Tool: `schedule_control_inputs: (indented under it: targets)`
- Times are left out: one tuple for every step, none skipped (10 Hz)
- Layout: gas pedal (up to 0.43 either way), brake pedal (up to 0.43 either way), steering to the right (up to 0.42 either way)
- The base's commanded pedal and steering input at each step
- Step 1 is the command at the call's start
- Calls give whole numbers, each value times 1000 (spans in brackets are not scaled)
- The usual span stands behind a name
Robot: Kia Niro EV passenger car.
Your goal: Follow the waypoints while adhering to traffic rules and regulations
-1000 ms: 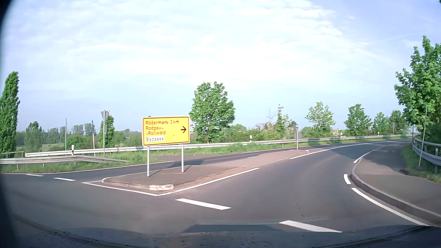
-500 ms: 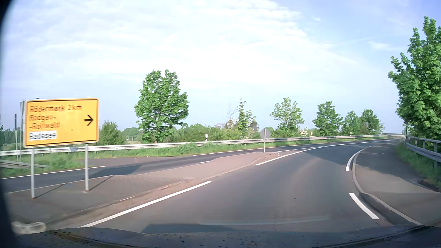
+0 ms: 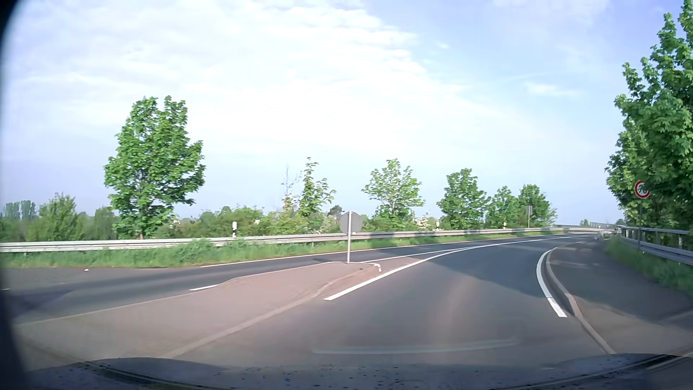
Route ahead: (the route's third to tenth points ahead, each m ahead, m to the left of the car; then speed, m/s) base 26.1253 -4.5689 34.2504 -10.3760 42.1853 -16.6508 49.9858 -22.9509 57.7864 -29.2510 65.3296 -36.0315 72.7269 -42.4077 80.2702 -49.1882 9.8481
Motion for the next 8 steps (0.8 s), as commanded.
schedule_control_inputs:
  targets:
    - [268,0,130]
    - [268,0,125]
    - [268,0,122]
    - [268,0,121]
    - [268,0,120]
    - [280,0,118]
    - [280,0,117]
    - [280,0,116]
